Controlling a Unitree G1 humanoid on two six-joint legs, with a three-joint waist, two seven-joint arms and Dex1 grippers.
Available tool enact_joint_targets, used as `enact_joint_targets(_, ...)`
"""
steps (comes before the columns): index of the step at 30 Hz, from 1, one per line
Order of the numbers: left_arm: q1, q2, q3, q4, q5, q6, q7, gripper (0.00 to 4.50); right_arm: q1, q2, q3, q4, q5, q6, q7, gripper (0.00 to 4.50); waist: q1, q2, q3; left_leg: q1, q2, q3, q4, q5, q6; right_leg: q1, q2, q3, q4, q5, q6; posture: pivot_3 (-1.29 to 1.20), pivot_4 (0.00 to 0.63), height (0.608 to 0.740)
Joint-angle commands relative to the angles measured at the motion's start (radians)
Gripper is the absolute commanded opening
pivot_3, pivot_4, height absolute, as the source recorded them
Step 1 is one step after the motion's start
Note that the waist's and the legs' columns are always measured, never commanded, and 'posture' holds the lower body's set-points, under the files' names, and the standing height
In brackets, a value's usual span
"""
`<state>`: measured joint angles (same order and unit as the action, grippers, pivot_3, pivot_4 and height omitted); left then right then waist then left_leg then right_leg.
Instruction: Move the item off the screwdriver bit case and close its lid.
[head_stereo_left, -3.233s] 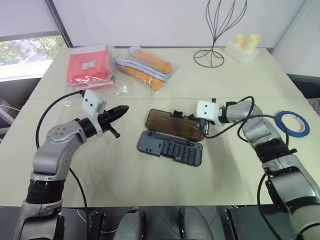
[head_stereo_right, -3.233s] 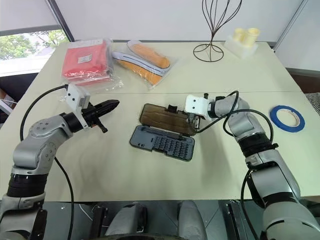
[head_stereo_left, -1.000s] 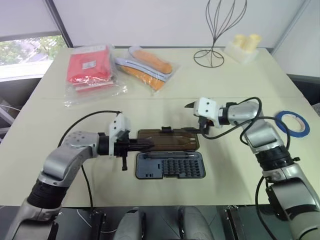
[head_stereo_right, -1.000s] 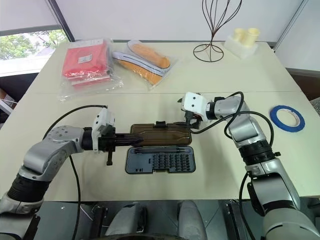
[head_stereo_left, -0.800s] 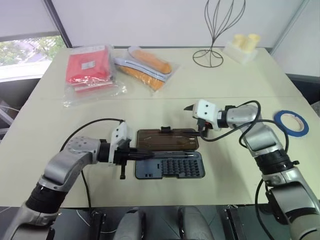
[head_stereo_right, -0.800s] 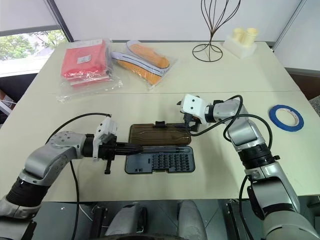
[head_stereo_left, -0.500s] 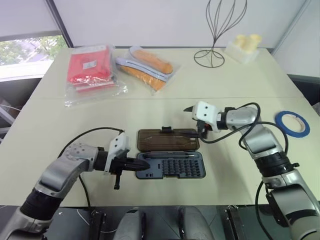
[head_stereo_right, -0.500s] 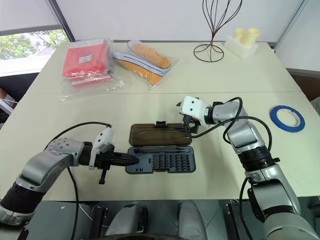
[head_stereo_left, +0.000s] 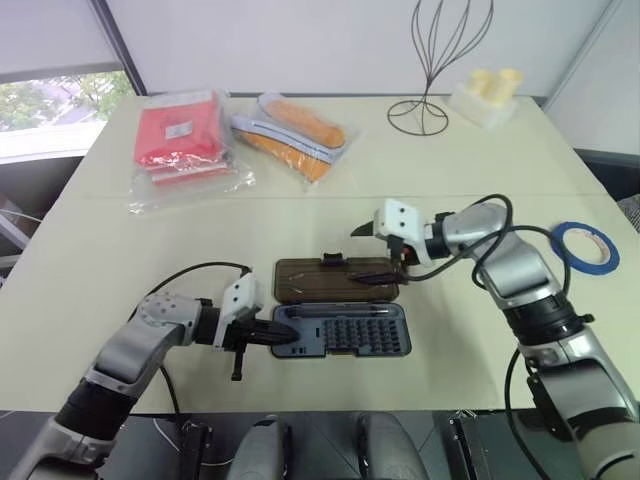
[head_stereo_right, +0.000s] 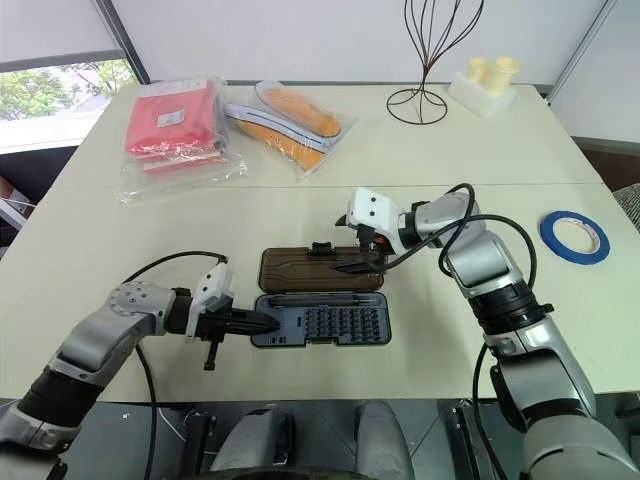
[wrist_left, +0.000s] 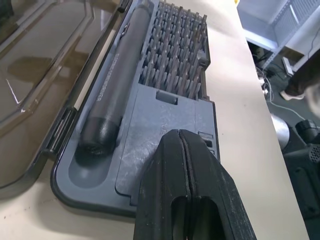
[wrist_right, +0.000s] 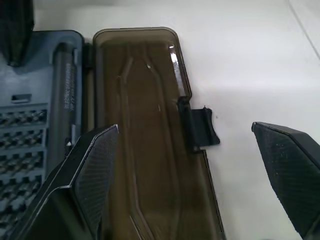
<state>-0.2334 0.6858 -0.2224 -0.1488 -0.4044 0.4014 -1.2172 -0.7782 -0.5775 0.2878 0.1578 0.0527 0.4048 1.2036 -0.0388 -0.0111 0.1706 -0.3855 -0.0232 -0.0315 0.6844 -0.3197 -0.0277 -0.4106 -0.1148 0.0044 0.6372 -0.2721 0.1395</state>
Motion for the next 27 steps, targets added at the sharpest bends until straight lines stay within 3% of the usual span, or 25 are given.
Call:
enact_joint_targets(1, 0.023, -0.003, -0.021, 0.004, 0.028, 0.002, 0.014, 0.00, -0.050, 0.036, 0.000, 0.088, -0.013, -0.035, -0.031, 4.44, -0.001, 0.000, 0.000, 0.000, 0.000, 0.000, 0.000, 0.000, 0.000, 0.000, 0.000, 0.000, 0.000, 0.000, 0.000, 0.00, 0.150, 0.740)
enact_joint_targets(14, 0.044, -0.004, -0.005, -0.029, 0.024, 0.009, 0.047, 0.00, -0.128, 0.094, 0.029, 0.439, -0.119, -0.250, -0.081, 4.44, -0.002, 0.000, 0.000, 0.001, 0.000, 0.000, 0.000, 0.000, 0.000, 0.000, 0.000, 0.000, 0.003, 0.000, 0.000, 0.00, 0.150, 0.740)
enact_joint_targets(27, 0.049, -0.006, -0.006, -0.035, 0.025, 0.004, 0.061, 0.00, -0.131, 0.090, 0.034, 0.517, -0.167, -0.338, -0.059, 4.44, -0.003, 0.000, 0.000, 0.007, 0.000, 0.001, 0.000, 0.000, 0.000, 0.003, -0.001, 0.000, 0.006, 0.000, 0.000, 0.00, 0.150, 0.740)
